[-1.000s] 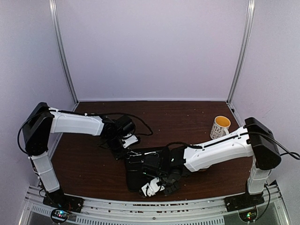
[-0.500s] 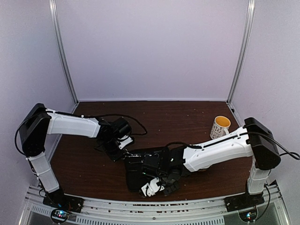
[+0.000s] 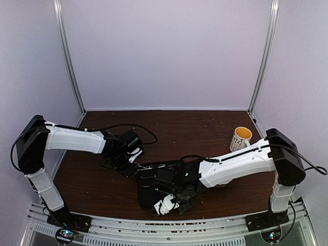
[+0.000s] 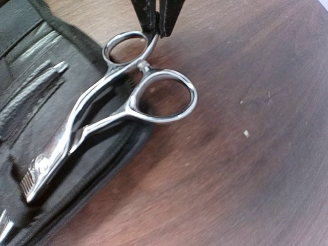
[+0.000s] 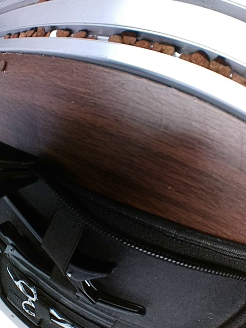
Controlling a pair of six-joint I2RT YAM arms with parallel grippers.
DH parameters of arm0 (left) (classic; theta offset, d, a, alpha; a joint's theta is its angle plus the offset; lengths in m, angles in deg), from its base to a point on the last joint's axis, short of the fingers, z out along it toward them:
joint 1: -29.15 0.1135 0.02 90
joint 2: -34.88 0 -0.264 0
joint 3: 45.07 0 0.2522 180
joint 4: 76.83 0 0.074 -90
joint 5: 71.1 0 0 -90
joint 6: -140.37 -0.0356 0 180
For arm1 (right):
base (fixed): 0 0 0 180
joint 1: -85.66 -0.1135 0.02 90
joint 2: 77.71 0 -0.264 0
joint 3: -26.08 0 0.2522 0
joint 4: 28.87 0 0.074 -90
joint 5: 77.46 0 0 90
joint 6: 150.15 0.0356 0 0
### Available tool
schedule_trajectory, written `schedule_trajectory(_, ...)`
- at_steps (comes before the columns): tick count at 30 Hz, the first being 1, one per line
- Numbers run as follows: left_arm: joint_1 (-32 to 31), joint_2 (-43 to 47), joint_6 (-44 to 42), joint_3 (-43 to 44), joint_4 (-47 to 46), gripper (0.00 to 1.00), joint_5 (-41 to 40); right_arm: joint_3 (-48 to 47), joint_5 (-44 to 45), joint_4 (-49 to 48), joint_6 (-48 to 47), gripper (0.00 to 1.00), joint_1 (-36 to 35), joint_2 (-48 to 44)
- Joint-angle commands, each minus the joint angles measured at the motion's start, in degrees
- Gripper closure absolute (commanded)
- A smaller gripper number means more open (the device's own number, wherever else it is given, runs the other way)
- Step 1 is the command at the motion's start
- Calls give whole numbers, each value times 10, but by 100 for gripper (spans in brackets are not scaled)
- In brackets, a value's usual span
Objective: Sort the hair-cutting tools
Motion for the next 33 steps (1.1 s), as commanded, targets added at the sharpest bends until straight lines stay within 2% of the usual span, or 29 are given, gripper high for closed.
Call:
schedule_trajectory(1,-12,-1,-13,22,-36,100,-12,27,-20,-28,-5,100,-6,66)
schedule_trajectory(9,-12,-8,-61,32,-16,100,-18,27,-20,-28,-5,100,-6,68)
schedule_trajectory(33,-36,-80,-79,114,-24,100,64,23,-16,-29,-4,100,-6,73)
